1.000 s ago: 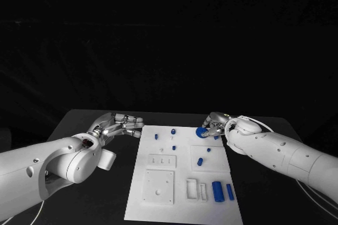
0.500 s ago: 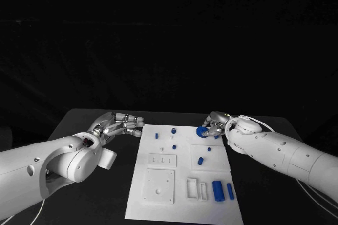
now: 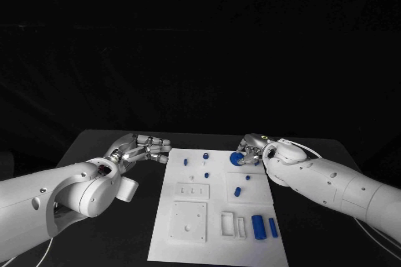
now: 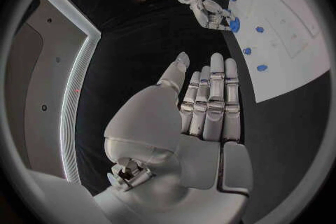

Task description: Assemble the parts on the task board

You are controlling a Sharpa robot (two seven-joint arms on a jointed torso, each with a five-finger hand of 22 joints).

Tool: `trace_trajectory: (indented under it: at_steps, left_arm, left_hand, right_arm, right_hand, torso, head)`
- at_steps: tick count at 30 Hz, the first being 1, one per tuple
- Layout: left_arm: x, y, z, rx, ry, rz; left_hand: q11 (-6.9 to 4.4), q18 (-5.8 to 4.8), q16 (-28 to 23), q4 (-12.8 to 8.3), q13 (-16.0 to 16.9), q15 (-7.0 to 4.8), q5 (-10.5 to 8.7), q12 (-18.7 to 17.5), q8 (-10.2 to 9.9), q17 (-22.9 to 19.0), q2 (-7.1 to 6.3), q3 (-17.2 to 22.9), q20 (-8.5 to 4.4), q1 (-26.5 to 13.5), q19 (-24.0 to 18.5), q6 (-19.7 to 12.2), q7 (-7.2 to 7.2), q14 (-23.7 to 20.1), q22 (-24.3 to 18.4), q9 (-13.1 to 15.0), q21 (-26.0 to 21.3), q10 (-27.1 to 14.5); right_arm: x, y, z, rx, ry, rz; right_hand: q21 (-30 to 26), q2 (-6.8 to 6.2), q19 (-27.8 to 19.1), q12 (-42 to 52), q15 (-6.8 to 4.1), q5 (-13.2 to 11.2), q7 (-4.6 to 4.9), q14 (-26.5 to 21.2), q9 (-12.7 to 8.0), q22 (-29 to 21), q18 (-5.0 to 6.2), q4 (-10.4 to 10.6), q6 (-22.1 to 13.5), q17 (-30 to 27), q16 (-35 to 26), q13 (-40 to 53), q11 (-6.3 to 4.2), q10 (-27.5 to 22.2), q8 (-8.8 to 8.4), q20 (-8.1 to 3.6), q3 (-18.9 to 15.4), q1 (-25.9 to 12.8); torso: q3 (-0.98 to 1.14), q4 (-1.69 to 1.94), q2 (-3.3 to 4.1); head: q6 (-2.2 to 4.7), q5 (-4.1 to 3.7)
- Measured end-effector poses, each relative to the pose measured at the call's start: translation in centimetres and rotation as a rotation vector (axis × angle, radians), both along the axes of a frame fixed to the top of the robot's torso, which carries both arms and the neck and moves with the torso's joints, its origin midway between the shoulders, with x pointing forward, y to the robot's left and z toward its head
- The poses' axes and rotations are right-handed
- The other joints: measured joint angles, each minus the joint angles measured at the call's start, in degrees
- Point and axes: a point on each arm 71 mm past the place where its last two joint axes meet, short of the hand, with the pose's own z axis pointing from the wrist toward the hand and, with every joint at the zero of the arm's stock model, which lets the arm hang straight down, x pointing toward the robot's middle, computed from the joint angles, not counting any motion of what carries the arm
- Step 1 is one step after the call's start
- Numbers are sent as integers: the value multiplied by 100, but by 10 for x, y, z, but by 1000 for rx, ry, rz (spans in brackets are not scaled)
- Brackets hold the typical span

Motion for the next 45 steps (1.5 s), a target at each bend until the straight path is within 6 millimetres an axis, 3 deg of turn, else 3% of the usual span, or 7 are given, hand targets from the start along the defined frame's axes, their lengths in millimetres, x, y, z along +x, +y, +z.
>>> trace_trajectory:
  at_steps: [3,12,23,32,45]
  left_arm:
    - [0,0,0,0,0,0]
    - [-1,1,0,0,1,0]
    - [-2,0,0,-1,1,-3]
    - [-2,-1,0,-1,2,-5]
    - [-2,-3,0,-2,2,-9]
  left_hand:
    - [0,0,0,0,0,0,0,0,0,0,0,0,0,0,0,0,0,0,0,0,0,0]
    - [0,0,0,0,0,0,0,0,0,0,0,0,0,0,0,0,0,0,1,0,0,0]
    - [0,0,0,0,0,0,0,0,0,0,0,0,0,0,0,0,0,0,1,0,0,0]
    - [0,0,0,-10,0,0,0,0,0,0,14,-9,0,14,0,0,0,0,-13,0,0,0]
    - [0,0,0,-17,0,0,0,0,0,0,23,-16,0,23,0,0,0,0,-25,0,33,0]
  right_arm:
    - [-3,5,1,-4,-14,9]
    - [-14,26,16,12,-88,45]
    - [-25,72,32,45,-177,109]
    - [-26,101,22,23,-182,136]
    - [-23,123,9,-4,-169,150]
  right_hand:
    - [25,3,2,7,-8,-4,-5,8,0,0,0,2,27,5,0,12,-20,22,24,-1,2,-3]
    - [94,5,0,41,-9,-472,-18,9,2,0,-1,126,95,8,0,45,-59,64,24,-42,61,-39]
    - [155,-78,0,41,-25,-534,-24,26,3,0,0,248,103,-3,0,59,-58,65,22,-42,183,-43]
    - [156,-92,0,41,-25,-561,-25,26,5,4,1,272,105,-16,0,64,-48,74,17,-42,207,-58]
    - [155,-111,0,41,-25,-561,-25,26,4,4,1,287,105,-36,0,63,-47,75,20,-41,222,-77]
  torso:
    - [-2,-1,0]
    - [-4,-14,-3]
    - [-13,0,-3]
    - [-13,15,-1]
    - [-6,21,5]
  head:
    - [12,0]
    - [53,23]
    - [82,37]
    - [74,38]
    - [48,75]
